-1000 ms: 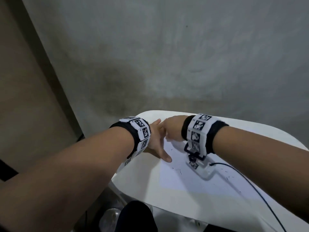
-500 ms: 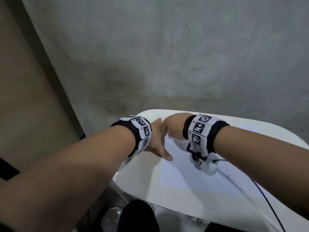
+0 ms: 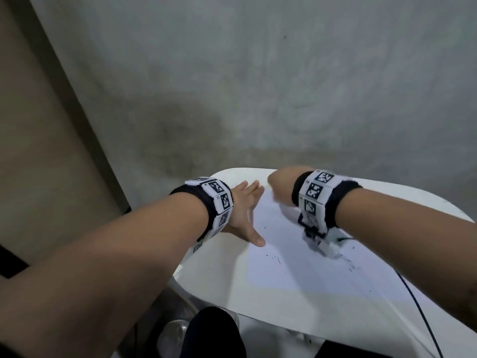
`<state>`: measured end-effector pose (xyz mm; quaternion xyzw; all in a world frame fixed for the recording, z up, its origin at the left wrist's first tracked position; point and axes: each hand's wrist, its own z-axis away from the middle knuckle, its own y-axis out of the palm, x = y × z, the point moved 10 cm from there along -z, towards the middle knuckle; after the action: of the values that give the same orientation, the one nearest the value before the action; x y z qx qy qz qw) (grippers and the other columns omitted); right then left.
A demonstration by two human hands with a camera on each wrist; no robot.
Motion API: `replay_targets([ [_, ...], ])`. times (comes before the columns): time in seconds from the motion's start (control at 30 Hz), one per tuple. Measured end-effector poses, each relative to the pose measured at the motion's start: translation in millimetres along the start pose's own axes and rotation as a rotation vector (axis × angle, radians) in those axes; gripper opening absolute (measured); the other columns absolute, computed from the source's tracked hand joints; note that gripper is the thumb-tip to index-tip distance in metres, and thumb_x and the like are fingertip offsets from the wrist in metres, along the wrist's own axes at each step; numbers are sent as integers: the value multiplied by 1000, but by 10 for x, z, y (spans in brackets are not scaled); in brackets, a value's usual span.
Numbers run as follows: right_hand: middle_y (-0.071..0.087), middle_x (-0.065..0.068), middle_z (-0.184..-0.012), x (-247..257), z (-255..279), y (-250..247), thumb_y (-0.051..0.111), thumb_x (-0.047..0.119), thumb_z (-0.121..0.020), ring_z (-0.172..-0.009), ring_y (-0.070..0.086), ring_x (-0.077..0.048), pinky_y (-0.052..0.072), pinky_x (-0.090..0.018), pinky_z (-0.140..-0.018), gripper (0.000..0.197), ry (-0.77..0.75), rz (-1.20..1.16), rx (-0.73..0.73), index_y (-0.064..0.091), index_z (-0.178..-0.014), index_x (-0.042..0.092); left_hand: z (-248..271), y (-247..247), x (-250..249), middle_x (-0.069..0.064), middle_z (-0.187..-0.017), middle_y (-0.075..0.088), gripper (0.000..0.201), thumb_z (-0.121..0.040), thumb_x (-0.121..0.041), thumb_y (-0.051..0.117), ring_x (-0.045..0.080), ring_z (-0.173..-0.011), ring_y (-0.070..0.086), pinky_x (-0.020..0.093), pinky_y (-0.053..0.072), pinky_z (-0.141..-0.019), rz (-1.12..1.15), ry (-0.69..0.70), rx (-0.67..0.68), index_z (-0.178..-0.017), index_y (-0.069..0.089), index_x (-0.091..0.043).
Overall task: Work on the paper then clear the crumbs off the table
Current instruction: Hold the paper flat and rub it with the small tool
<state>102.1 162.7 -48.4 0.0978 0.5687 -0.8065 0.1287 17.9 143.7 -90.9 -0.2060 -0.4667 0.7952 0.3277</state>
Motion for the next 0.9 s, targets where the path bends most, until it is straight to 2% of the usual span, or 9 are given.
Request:
replay_targets([
  [0.1, 66, -8, -117, 4, 38, 30, 55, 24, -91, -107, 63, -28, 46, -28, -82, 32, -23, -58, 25, 63, -116, 4, -23, 23, 32, -3, -160, -26, 136, -66, -75, 68, 21, -148, -20, 48, -1, -118, 2, -3, 17, -152, -23, -21],
  [0.2, 67, -10, -117, -317, 58, -69, 57, 24, -89, -109, 63, -30, 50, -32, -82, 32, 102, -49, -65, 64, -113, 5, -20, 30, 43, -4, -160, -26, 134, -67, -75, 67, 20, -148, -20, 47, -1, -118, -4, -20, 12, -152, -20, -20],
  [0.33, 59, -12, -128, 66, 104, 118, 50, 27, -96, -120, 55, -27, 43, -32, -94, 40, -13, -35, 62, 56, -127, 3, -8, 2, 11, -1, -160, -25, 134, -68, -74, 67, 22, -148, -19, 48, 0, -118, -26, -7, 14, -152, -20, -17],
  [0.47, 67, -8, -115, -339, 71, -67, 57, 27, -90, -106, 64, -28, 50, -31, -84, 29, 105, 34, -32, 65, -111, 9, -36, 40, 59, -4, -160, -26, 135, -65, -77, 66, 19, -148, -20, 47, -2, -118, -3, -21, 5, -153, -20, -21],
  [0.57, 66, -1, -93, -13, 123, -15, 58, 24, -88, -93, 67, -23, 46, -22, -63, 22, 34, 23, 59, 67, -104, 10, -38, 27, 25, -1, -160, -25, 136, -66, -76, 67, 22, -148, -19, 49, 1, -118, -38, -20, 20, -152, -21, -18],
  [0.63, 65, -7, -90, 45, 62, 31, 57, 24, -89, -84, 64, -25, 41, -22, -65, 25, 6, 26, 114, 68, -102, 6, -33, 22, 42, -2, -160, -26, 136, -67, -77, 66, 21, -148, -20, 49, 1, -118, -33, -20, 26, -152, -21, -18],
  [0.77, 70, -3, -78, -132, -70, -55, 68, 30, -72, -67, 62, -26, 57, -32, -66, 18, 79, 74, 44, 64, -74, 13, -37, 26, 36, -2, -161, -22, 138, -63, -78, 67, 22, -148, -18, 49, 1, -118, -13, -16, -3, -153, -19, -19],
  [0.83, 62, -2, -71, 76, 10, -11, 63, 24, -83, -71, 59, -24, 48, -22, -56, 11, -7, 69, 128, 64, -79, 14, -55, 25, 39, -3, -161, -22, 139, -62, -77, 69, 23, -148, -18, 50, 2, -118, -12, -15, 4, -152, -21, -21],
  [0.9, 62, -4, -75, 62, -21, -21, 62, 23, -86, -66, 58, -23, 45, -22, -59, 16, -26, 41, 105, 67, -78, 10, -59, 34, 47, -3, -160, -25, 138, -63, -78, 67, 22, -148, -19, 50, 2, -118, -20, -22, 20, -152, -22, -20],
])
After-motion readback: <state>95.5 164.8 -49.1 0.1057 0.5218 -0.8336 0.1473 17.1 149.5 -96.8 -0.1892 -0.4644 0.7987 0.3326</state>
